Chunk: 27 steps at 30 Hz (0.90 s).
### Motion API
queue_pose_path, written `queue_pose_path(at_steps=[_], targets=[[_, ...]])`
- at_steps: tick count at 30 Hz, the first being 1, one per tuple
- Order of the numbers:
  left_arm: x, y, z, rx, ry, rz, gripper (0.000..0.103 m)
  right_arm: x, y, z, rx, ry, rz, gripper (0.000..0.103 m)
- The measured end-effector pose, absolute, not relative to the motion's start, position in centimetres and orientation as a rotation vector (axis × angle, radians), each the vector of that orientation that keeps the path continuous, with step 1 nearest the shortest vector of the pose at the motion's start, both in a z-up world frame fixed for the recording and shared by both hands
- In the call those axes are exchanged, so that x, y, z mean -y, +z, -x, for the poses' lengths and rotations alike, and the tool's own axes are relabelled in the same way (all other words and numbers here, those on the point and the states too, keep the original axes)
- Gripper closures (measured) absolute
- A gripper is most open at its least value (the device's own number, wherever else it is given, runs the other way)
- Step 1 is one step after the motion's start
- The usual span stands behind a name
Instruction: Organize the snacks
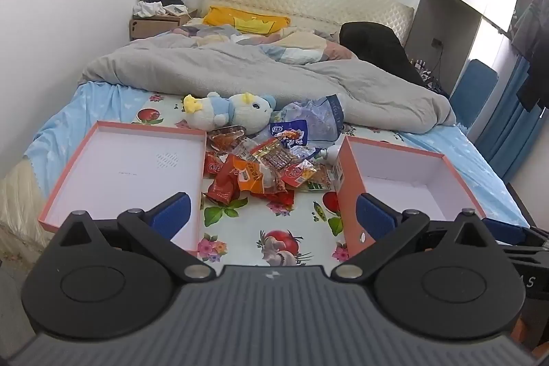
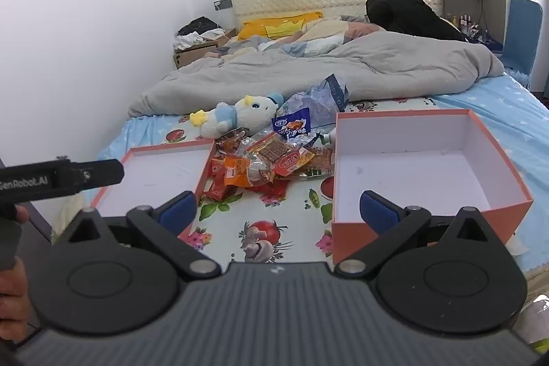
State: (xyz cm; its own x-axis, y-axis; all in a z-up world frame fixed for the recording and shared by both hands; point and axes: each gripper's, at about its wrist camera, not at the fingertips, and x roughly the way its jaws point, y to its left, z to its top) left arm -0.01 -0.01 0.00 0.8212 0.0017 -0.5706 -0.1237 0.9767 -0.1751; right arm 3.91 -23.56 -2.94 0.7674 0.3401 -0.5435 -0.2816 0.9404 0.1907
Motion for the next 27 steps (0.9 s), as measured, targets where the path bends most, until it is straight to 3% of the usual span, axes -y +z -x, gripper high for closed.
queue_pose_path(at_steps=[27], targets=[[-0.08,-0.16,-0.17,-0.614,0.068,0.205,0.0,23.83,-2.81,-3.3,-0.599,0.331,-0.082,0.0]])
